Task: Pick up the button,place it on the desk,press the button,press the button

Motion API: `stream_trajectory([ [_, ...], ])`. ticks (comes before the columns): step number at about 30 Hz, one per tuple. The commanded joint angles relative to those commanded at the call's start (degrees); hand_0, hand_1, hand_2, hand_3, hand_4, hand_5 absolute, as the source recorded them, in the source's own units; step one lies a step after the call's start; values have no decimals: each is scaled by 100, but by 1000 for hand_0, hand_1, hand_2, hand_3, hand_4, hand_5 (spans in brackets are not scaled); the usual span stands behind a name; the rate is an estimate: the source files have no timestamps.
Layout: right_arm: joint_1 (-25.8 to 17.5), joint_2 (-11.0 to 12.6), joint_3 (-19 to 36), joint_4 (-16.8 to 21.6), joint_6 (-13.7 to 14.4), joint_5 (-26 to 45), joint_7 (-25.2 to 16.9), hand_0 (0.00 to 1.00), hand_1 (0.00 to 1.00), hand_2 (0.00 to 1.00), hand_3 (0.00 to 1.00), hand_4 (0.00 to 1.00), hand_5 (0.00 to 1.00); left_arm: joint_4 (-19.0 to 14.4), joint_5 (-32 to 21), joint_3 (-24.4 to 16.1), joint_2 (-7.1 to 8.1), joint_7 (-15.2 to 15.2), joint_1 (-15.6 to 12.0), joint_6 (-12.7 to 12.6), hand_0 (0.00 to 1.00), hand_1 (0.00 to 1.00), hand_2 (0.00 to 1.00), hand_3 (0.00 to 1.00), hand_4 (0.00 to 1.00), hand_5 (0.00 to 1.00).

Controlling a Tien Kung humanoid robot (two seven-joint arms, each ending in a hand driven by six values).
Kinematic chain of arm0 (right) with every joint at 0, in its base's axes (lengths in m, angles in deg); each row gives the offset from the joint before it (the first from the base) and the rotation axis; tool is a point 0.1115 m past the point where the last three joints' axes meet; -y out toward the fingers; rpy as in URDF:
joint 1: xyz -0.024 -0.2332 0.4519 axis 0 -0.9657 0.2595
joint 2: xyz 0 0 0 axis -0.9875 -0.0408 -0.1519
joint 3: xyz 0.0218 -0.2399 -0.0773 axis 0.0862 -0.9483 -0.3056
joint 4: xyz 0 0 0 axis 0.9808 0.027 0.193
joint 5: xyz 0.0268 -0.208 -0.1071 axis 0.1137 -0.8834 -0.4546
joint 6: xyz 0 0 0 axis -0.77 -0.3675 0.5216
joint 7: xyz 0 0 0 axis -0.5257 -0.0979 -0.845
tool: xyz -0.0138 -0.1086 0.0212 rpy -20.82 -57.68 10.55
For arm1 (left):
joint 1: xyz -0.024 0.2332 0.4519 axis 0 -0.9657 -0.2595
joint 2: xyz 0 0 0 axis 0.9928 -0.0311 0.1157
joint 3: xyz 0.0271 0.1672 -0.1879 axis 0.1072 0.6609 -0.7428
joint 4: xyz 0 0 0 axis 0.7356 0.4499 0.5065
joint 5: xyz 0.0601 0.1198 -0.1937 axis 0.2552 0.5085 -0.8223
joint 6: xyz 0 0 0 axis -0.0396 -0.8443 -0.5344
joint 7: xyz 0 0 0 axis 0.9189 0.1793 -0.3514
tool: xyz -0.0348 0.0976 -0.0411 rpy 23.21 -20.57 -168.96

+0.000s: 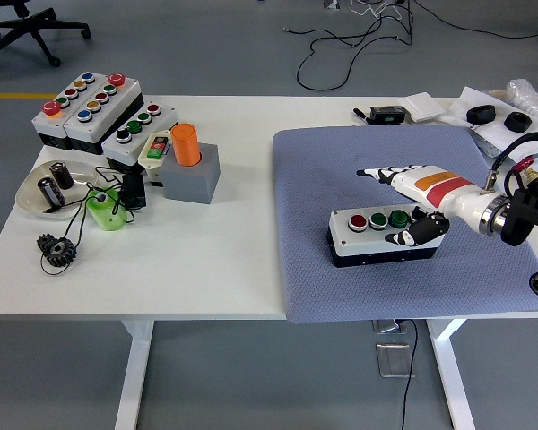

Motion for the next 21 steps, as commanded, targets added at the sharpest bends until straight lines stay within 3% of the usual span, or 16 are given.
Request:
stream_trajectory([
  [3, -163, 170, 182, 292, 497, -9, 312, 875, 844, 943, 998, 862, 71, 2, 22, -5, 4, 2, -1, 1, 599, 529, 492, 438, 269, 997],
  [4, -214, 213, 226, 362, 602, 4, 382, 511, 232, 308, 950, 620, 2, 2, 23, -7, 5, 5, -3, 1, 599, 529, 492, 439, 269, 997],
  [7, -421, 375, 349, 670, 905, 239, 621, 511, 232, 308, 950, 620, 2, 4, 16, -7, 5, 11, -10, -4, 599, 529, 492, 439, 269, 997],
  [9, -505, 449, 337, 790, 922, 441, 679, 511, 232, 308, 950, 620, 2, 3, 28, -8, 5, 7, -12, -1, 599, 529, 492, 439, 269, 997],
  [10, -534, 486, 289, 833, 809, 575, 725, 326, 2, 138, 803, 428, 2, 5, 17, 6, 4, 5, -14, 2, 599, 529, 491, 439, 270, 997],
  [15, -592, 557, 64, 916, 218, 617, 955, 326, 2, 138, 803, 428, 2, 10, 5, 43, 3, -8, -27, 14, 599, 529, 491, 439, 270, 997],
  [16, -597, 561, 44, 923, 132, 590, 983, 264, 2, 106, 790, 462, 2, 10, 2, 47, 3, -8, -29, 14, 599, 528, 491, 439, 268, 997],
  [19, -587, 586, -23, 987, -285, 508, 1127, 264, 2, 106, 790, 462, 2, 11, -17, 80, 1, -11, -33, 16, 599, 528, 491, 439, 268, 997],
  [21, -565, 604, -48, 1018, -417, 452, 1160, 264, 2, 106, 790, 462, 2, 11, -10, 82, 2, -12, -30, 17, 599, 528, 491, 439, 268, 997],
])
